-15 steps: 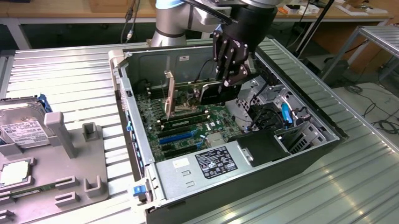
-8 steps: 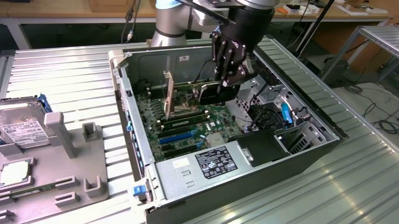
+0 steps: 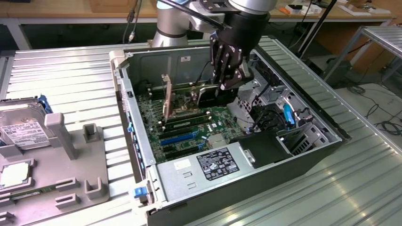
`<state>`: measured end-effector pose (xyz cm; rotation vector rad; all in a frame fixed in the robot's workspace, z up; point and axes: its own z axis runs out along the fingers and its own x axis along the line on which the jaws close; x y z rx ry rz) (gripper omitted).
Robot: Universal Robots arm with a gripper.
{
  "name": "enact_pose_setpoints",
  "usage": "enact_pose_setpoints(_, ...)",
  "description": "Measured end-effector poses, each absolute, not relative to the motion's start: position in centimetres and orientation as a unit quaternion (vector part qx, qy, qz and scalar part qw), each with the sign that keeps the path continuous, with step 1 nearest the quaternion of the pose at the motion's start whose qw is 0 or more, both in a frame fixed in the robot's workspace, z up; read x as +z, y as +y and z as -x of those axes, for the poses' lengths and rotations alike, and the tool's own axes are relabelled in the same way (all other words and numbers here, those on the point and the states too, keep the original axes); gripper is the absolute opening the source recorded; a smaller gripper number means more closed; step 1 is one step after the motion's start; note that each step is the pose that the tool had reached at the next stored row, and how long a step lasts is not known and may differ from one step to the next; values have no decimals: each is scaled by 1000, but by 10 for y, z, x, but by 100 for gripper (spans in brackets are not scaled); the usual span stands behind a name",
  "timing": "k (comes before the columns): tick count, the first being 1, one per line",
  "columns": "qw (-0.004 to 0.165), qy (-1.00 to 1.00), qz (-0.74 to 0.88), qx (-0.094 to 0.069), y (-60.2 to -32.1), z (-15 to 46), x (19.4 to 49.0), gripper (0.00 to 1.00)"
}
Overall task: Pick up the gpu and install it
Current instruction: 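Insert the gpu into the slot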
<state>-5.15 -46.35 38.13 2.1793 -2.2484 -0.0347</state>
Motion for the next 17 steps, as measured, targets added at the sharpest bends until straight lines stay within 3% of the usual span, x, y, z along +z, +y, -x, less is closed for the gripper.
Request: enact_pose_setpoints(17,7,-726,-688,-9,-440,55,373,27)
